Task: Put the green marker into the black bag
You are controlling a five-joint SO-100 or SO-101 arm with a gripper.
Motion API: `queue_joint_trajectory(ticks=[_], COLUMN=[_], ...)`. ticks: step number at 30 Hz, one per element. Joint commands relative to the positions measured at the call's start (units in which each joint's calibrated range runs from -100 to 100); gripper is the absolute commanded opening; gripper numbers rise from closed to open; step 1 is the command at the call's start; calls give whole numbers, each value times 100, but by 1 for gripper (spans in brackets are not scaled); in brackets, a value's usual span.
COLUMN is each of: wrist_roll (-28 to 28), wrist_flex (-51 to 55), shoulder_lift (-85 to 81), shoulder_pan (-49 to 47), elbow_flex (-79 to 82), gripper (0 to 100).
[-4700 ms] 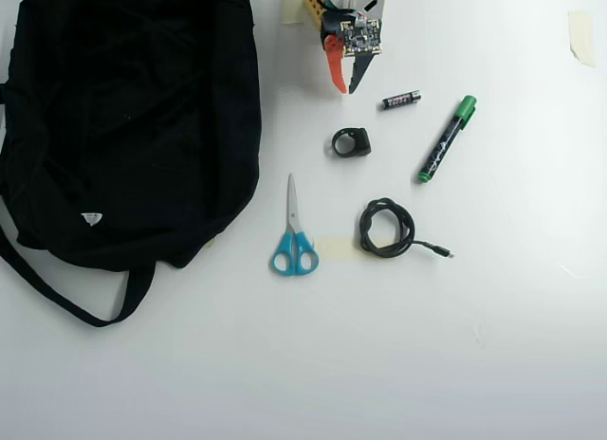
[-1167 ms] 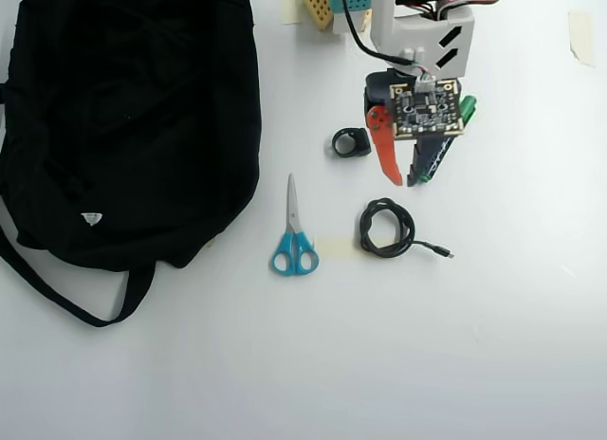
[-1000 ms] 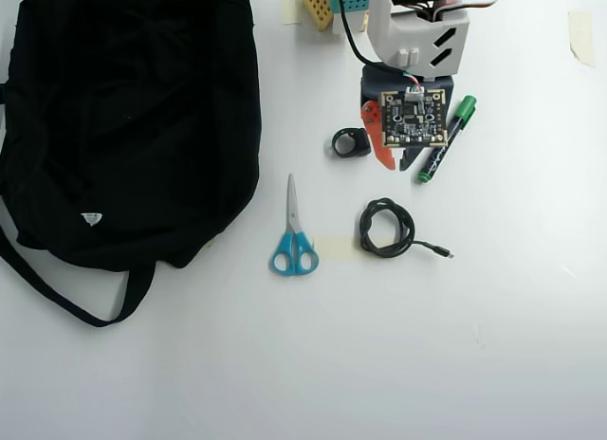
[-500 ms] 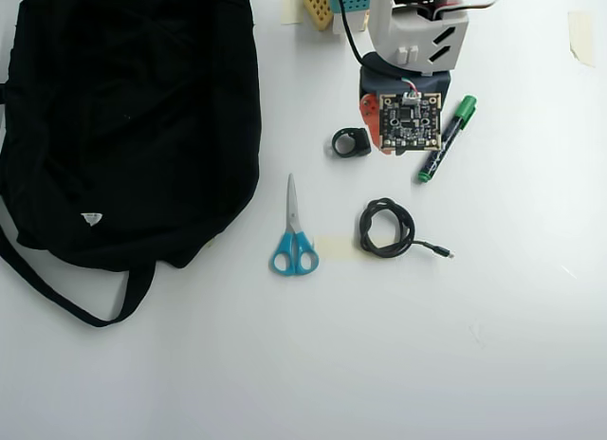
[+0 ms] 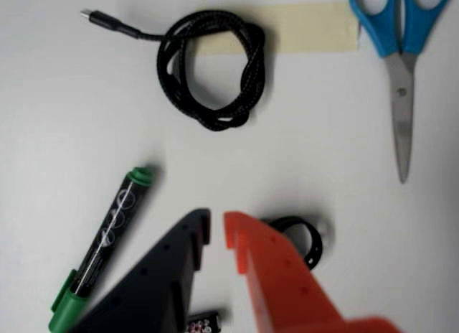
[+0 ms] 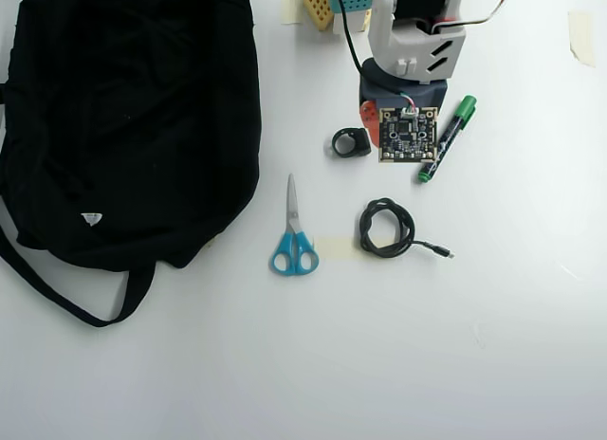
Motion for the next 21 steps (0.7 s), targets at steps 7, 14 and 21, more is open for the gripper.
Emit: queue_joint_trajectory(ticks=[7, 14, 21], wrist_roll=[-18, -65, -71], wrist_flex=[-64, -64, -47], shoulder_lift=[-253, -286, -195], shoulder_pan=[-149, -149, -441], elbow_flex=[-63, -117, -36], gripper=[2, 3, 3])
